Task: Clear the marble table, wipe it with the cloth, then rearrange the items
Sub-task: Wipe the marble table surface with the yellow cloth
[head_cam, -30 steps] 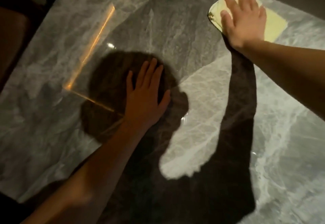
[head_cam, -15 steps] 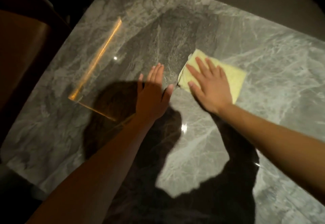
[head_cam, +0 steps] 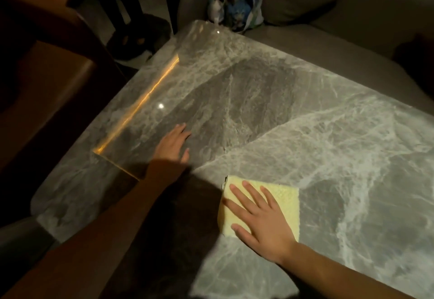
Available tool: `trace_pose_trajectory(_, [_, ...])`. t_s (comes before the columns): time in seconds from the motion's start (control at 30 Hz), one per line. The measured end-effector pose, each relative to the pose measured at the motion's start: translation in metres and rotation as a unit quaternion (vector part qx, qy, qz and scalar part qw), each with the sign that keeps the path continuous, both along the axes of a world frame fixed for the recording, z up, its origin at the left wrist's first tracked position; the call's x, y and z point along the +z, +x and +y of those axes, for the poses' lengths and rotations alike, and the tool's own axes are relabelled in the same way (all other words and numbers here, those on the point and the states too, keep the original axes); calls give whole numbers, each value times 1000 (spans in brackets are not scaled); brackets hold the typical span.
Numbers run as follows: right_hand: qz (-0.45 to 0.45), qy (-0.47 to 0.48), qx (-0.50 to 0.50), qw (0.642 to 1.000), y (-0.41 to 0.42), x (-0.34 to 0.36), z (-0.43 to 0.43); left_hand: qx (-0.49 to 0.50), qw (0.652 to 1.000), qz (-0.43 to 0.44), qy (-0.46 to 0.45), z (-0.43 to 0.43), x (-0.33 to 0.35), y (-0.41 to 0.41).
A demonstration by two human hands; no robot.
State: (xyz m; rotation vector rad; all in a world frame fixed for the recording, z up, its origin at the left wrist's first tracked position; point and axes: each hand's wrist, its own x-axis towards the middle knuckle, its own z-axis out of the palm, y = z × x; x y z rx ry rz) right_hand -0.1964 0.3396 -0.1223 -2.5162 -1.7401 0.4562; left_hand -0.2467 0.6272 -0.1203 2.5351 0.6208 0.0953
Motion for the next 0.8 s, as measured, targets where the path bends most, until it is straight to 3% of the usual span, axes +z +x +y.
trace_pose_trajectory(0.17, [-29,9,37,999,22,-2,49,0,996,6,86,15,-8,-27])
trace_pose_trajectory(0.3, [-27,12,44,999,53,2,114,14,997,11,78,14,-10,-25])
trace_pose_trajectory(0.43, [-17,10,23,1000,74,2,167,103,992,15,74,17,-10,-25])
trace_pose_trajectory(0.8, [-16,47,-4,999,119,-8,274,98,987,74,103,17,-14,-24])
